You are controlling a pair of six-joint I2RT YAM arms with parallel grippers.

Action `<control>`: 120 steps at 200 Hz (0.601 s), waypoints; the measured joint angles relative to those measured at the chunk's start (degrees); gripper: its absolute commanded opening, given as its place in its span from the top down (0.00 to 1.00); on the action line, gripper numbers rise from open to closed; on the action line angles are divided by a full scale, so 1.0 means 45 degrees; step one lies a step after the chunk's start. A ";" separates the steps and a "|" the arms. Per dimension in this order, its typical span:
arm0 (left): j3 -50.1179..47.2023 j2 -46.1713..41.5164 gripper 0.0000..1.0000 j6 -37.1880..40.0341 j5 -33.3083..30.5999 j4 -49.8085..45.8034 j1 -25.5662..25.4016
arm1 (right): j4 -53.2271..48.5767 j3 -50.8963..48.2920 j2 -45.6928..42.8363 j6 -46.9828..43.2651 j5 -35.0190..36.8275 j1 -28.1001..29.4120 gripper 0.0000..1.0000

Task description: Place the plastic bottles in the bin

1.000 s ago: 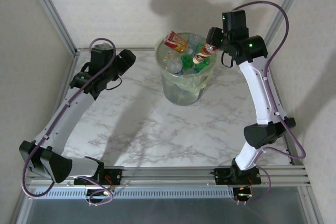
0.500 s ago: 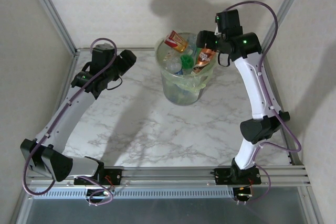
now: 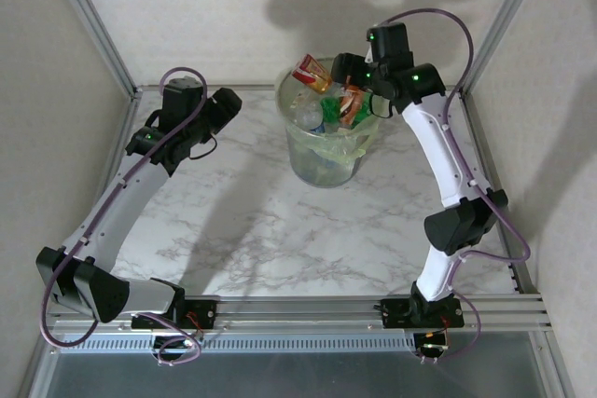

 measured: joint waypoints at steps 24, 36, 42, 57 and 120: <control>0.0000 0.0005 0.18 -0.0073 0.0010 0.0126 0.0000 | 0.0165 -0.0117 0.0204 0.0097 0.0102 0.0330 0.01; 0.0000 0.0019 0.18 -0.0189 0.0058 0.0228 0.0000 | 0.0146 -0.0117 0.0253 0.0107 0.0384 0.0418 0.01; 0.0000 0.0058 0.18 -0.0248 0.0102 0.0335 0.0000 | 0.0151 -0.0117 0.0253 0.0117 0.0568 0.0418 0.02; 0.0024 0.0257 0.19 -0.0335 0.0301 0.0573 0.0000 | 0.0204 -0.0112 0.0165 0.0121 0.0957 0.0418 0.09; 0.0204 0.0816 0.22 -0.0661 0.0719 0.1059 0.0000 | 0.1234 -0.0471 -0.1404 0.0369 0.1122 0.0408 0.62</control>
